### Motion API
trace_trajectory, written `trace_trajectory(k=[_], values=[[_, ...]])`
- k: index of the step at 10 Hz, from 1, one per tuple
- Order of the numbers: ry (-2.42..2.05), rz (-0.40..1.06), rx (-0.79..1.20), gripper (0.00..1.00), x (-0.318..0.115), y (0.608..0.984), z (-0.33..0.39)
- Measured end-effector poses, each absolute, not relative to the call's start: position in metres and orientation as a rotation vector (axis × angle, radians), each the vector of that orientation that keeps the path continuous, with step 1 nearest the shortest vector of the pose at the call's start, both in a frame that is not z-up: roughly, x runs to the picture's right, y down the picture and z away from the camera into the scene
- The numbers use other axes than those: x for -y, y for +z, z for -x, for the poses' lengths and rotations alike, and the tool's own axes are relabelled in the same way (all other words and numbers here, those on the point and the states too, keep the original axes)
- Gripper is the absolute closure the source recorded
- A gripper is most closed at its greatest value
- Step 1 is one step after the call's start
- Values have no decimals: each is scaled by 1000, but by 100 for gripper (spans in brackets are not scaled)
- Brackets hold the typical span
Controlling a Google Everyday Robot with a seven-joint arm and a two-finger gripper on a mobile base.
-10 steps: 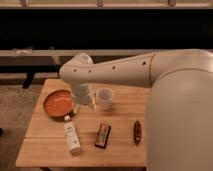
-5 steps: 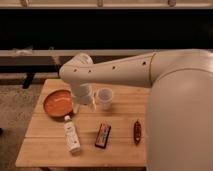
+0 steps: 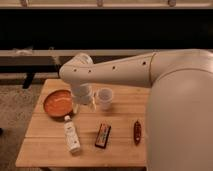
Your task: Place the eraser in the ceramic cup
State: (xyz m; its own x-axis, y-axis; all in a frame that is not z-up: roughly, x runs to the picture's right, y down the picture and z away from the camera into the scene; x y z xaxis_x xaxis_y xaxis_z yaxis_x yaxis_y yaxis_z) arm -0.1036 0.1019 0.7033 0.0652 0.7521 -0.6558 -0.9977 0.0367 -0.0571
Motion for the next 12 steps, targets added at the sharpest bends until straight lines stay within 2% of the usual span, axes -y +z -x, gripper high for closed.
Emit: trace_trajectory(k=[8, 10, 12], values=[[1452, 592, -539, 35, -110, 707, 97], [1508, 590, -595, 35, -153, 724, 48], [1541, 603, -622, 35, -174, 736, 32]])
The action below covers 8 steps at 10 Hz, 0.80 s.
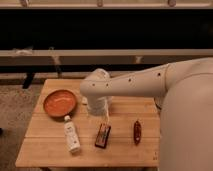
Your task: Place the eraser in the ceramic cup
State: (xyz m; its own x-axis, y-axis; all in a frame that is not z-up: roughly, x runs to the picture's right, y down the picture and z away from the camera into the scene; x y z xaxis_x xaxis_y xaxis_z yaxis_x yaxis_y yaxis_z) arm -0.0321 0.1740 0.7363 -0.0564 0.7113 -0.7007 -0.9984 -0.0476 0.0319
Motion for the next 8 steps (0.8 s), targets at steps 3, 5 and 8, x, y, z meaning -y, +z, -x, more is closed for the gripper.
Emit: trace_trajectory(k=[3, 5, 8], values=[[1556, 624, -633, 35, -200, 757, 36], [1560, 623, -637, 35, -206, 765, 36], [1589, 617, -658, 35, -214, 785, 21]])
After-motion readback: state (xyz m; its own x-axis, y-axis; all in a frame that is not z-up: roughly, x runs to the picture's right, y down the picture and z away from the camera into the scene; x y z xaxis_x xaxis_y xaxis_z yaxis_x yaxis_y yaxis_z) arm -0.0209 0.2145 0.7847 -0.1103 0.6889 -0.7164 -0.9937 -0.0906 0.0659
